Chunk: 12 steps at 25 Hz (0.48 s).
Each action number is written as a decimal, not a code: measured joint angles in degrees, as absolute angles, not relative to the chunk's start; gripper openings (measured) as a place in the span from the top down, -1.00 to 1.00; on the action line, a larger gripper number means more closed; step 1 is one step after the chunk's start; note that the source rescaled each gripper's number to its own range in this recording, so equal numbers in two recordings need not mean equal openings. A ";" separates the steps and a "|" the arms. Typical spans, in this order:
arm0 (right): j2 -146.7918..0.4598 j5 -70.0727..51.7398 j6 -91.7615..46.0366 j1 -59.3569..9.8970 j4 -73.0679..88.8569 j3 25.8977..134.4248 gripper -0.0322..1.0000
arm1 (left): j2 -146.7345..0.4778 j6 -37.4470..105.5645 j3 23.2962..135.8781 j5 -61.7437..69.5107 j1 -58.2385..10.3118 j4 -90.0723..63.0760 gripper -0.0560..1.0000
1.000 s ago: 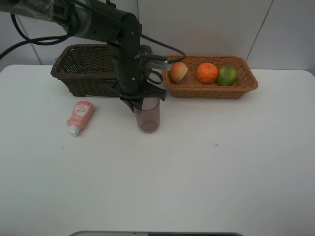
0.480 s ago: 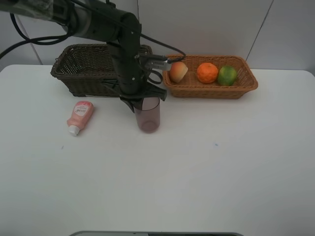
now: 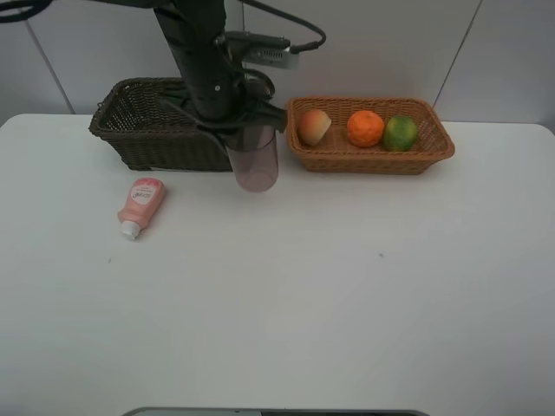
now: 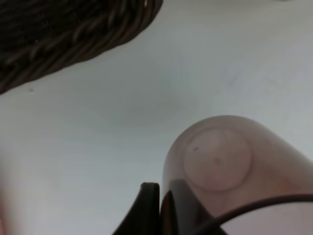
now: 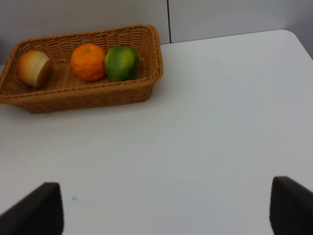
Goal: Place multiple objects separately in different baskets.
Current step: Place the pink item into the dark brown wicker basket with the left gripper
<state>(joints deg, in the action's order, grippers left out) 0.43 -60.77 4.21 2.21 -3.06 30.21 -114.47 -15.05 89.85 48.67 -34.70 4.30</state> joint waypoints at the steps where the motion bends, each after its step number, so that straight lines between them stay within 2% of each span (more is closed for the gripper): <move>1: 0.43 -60.77 4.21 2.21 -3.06 30.21 -0.67 | -113.60 -15.05 89.85 48.68 -34.33 4.54 0.89; 12: 0.43 -60.77 4.21 2.21 -3.08 30.21 -0.67 | -108.11 -15.05 89.85 51.60 -25.74 8.48 0.89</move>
